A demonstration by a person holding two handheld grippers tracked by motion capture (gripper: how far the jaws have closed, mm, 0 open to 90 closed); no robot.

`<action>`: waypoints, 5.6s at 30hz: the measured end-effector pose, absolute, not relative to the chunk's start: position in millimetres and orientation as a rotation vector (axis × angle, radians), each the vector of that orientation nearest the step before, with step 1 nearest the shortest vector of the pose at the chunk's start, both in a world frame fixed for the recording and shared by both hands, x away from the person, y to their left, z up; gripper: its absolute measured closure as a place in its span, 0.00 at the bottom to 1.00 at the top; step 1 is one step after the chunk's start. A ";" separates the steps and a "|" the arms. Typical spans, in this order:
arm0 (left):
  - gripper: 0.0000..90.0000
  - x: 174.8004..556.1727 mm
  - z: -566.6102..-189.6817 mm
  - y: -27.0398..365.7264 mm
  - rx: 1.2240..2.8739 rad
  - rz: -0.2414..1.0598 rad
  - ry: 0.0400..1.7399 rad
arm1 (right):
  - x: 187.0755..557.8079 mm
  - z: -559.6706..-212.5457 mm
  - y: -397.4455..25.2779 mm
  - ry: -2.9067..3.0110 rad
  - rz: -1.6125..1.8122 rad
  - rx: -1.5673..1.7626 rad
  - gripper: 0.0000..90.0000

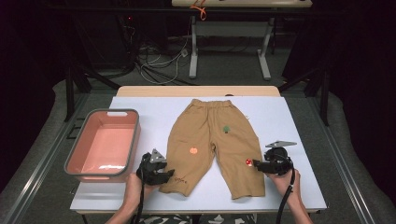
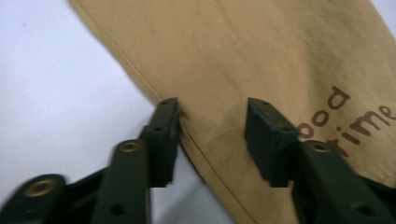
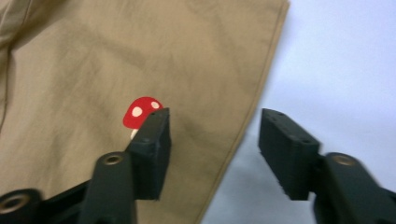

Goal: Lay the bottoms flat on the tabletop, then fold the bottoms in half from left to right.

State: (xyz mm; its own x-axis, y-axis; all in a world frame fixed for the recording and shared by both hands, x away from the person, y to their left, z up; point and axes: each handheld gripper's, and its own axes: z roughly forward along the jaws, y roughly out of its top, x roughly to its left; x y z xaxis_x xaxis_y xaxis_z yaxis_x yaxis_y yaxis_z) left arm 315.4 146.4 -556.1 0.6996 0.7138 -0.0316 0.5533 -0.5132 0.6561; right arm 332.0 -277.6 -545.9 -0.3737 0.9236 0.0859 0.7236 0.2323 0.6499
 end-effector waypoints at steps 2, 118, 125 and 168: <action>0.79 314.6 -556.9 145.5 2.248 0.306 0.938 | 333.4 -549.2 -275.3 2.221 0.903 1.534 0.57; 0.00 359.7 -535.7 136.8 2.101 0.399 0.968 | 310.7 -530.1 -272.7 2.201 1.080 1.205 0.00; 0.00 378.7 -538.3 135.1 2.089 0.391 1.011 | 309.7 -528.9 -272.2 2.205 1.089 1.187 0.00; 0.93 400.7 -560.9 129.2 2.123 0.371 1.094 | 309.0 -530.5 -268.9 2.244 1.075 1.150 0.01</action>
